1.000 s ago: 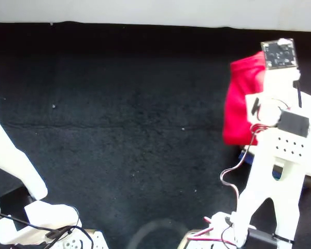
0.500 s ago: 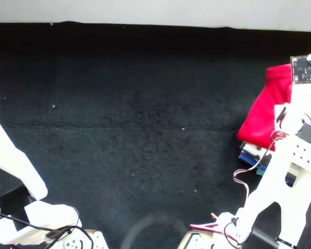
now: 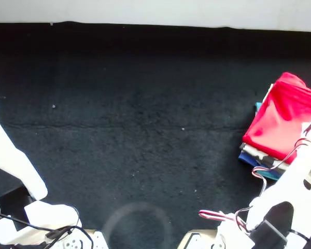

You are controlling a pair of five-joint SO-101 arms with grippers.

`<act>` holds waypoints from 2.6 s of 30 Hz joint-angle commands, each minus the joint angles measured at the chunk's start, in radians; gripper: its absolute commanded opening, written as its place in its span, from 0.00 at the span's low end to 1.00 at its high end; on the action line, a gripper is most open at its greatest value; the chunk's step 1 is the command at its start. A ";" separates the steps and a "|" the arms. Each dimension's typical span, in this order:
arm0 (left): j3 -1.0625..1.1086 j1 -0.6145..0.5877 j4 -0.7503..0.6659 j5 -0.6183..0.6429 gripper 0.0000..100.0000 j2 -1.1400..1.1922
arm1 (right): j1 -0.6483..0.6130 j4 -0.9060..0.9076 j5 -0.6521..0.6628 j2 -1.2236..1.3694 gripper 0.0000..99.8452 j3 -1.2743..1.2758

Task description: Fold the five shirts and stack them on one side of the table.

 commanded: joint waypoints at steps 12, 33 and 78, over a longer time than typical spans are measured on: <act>-0.028 0.004 0.006 -0.005 0.01 -0.042 | -0.028 0.226 0.021 -0.134 0.02 -0.047; -0.030 0.002 0.008 0.002 0.01 -0.114 | -0.015 0.338 -0.018 -0.137 0.01 -0.025; 1.685 0.398 -0.549 0.400 0.01 -1.412 | -0.687 0.696 -0.947 -0.952 0.01 0.364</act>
